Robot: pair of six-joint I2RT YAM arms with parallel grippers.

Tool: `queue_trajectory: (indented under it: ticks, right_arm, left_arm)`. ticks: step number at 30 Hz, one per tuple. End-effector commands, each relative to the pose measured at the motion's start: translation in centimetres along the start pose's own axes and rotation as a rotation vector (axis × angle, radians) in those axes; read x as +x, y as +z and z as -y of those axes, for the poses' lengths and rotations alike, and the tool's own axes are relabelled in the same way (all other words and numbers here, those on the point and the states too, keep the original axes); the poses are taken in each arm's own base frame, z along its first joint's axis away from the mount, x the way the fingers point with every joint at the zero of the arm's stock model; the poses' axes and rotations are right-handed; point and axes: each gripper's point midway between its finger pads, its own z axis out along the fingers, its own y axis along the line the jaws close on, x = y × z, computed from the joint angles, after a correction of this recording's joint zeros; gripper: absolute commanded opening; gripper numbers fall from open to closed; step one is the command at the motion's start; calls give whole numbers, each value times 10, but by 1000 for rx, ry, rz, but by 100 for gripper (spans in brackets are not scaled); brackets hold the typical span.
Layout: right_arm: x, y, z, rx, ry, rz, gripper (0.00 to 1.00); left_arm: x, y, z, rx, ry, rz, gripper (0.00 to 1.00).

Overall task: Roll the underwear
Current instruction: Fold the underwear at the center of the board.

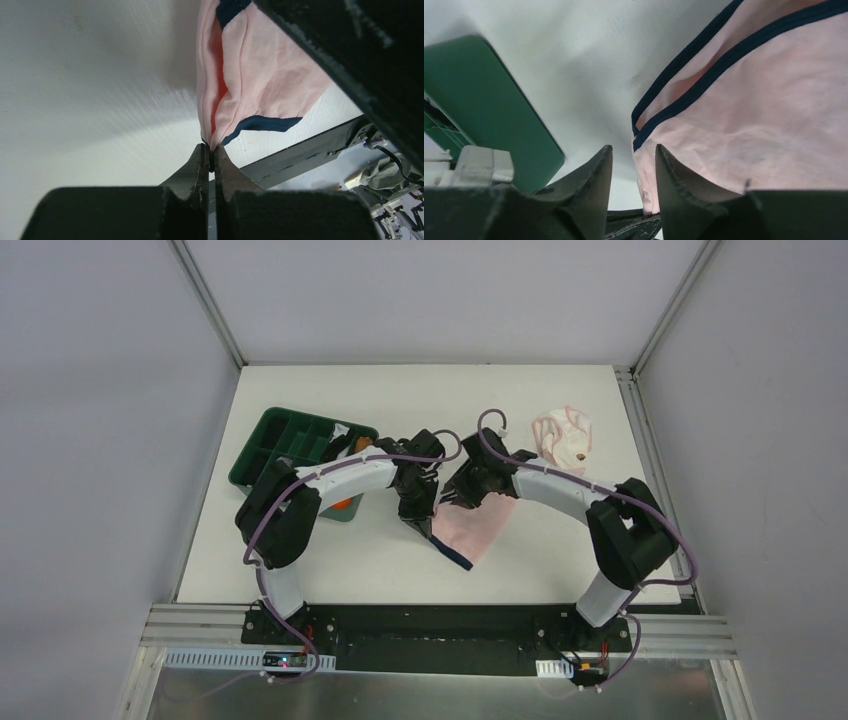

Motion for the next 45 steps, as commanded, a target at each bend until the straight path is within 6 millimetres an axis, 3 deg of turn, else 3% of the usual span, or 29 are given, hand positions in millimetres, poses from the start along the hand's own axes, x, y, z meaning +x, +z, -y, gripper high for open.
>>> queue_trajectory:
  ticks: [1, 13, 25, 31, 35, 39, 43, 45]
  right_arm:
    - [4, 4, -23, -52, 49, -42, 43]
    - [9, 21, -26, 11, 24, -96, 50]
    - [13, 35, 0, 108, 3, -125, 47]
    - [20, 55, 20, 173, -19, -157, 45]
    - [23, 68, 35, 223, -20, -164, 36]
    - [22, 73, 48, 268, -18, -148, 20]
    - [19, 71, 49, 259, -6, -137, 0]
    - [16, 67, 44, 230, 10, -130, 0]
  left_arm:
    - [-1, -19, 2, 52, 21, 34, 0]
    - [0, -22, 8, 111, 103, 37, 0]
    - [2, -19, 3, 104, 123, 28, 0]
    - [-2, -16, -1, 91, 135, 31, 0]
    - [-4, -11, -4, 85, 141, 20, 0]
    - [-4, -9, -8, 79, 135, 13, 0]
    - [-3, -10, -10, 78, 129, 14, 0]
    - [-2, -11, -11, 78, 127, 15, 0]
